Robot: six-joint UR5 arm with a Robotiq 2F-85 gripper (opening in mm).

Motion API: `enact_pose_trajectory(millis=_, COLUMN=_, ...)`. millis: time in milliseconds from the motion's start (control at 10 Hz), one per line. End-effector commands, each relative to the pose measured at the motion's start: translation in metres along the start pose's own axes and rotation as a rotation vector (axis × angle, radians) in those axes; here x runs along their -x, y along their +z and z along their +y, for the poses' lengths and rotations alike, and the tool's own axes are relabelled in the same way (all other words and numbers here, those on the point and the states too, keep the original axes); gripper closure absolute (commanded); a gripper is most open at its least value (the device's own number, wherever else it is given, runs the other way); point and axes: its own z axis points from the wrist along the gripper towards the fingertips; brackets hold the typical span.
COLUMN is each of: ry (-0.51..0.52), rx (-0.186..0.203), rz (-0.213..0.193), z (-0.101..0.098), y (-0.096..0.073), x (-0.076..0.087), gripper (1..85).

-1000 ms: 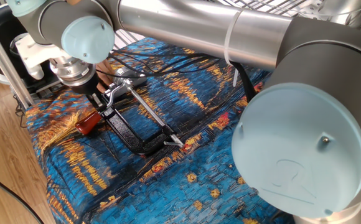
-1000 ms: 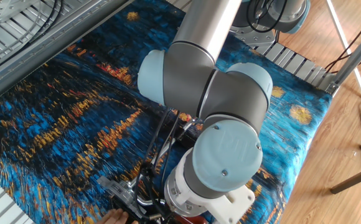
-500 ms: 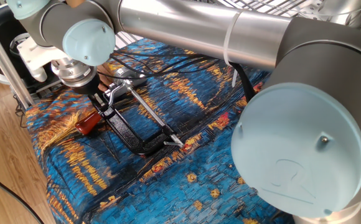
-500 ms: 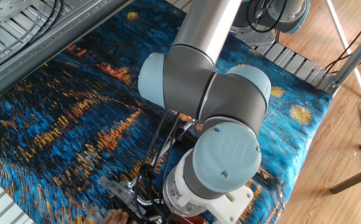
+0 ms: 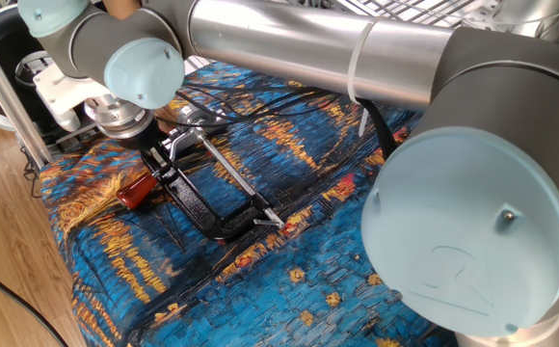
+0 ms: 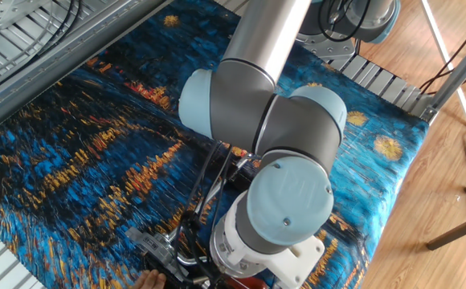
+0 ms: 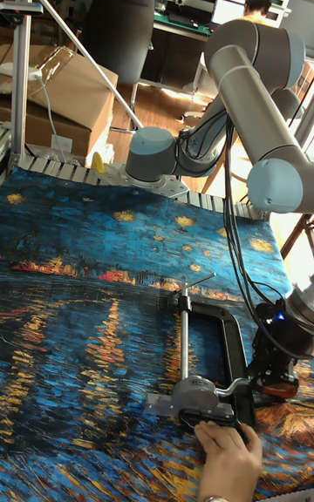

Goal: Pull up the lever

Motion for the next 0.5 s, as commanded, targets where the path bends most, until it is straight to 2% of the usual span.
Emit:
enact_pose_trajectory(millis=0, ry=0.009, rx=0.017, rz=-0.006, z=0.0061, y=0.0011, x=0.0017, gripper=55.3)
enact_pose_trajectory(millis=200, ry=0.002, rx=0.018, rz=-0.003, z=0.008, y=0.002, x=0.0025, gripper=56.0)
enact_pose_trajectory(millis=400, ry=-0.025, rx=-0.002, rz=-0.006, z=0.0028, y=0.0035, x=0.0037, gripper=55.0)
